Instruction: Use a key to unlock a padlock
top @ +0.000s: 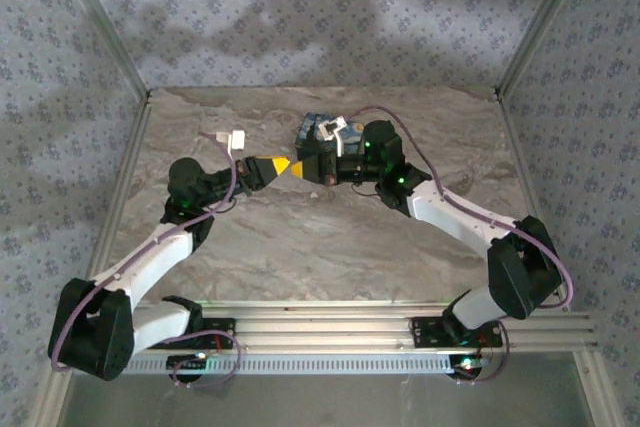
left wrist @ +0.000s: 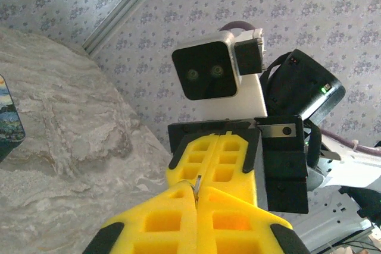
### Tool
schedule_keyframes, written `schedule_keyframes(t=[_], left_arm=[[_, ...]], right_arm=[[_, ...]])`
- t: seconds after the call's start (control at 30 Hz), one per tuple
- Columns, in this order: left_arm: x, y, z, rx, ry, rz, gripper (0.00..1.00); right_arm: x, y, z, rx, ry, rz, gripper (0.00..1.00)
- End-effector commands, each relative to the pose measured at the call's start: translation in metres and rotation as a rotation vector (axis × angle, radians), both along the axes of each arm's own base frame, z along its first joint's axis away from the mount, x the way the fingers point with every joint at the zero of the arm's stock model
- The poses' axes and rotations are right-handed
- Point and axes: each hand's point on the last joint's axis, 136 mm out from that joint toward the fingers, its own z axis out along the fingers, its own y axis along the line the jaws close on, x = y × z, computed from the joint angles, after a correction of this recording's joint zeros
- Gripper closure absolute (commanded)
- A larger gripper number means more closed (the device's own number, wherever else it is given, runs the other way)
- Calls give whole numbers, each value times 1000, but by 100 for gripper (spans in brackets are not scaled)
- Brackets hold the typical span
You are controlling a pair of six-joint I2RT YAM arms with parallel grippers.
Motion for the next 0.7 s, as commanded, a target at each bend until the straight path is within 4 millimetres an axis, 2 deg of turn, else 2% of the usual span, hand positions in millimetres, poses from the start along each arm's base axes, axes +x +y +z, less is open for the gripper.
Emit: schedule_keyframes(t=[0.0,0.17,0.3,0.33,0.4,0.47,0.57,0.67], left_arm=[[-4,-1,-2,19,-21,-34,100],[-5,-2,-9,55,-16,-51,100],[-8,0,-14,128,-32,-38,100],[-8,1,-16,156,-35,-30,93],[-11,5,-22,234,-45,-10,74],[-14,10,-24,311,-72,7,67],[-21,18,-28,425,-131,21,62],[-26,25,-28,504,-212,35,49]], right_arm=[[-5,-1,22,29,-81,26,100],[-6,-2,21,10,-88,31,100],[-6,-6,13,-78,-84,30,100],[-6,-8,12,-107,-97,36,100],[-8,-12,11,-187,-124,49,100],[-12,-19,5,-275,-147,68,100],[-18,-26,2,-377,-165,104,100],[-27,-33,-2,-489,-208,172,100]])
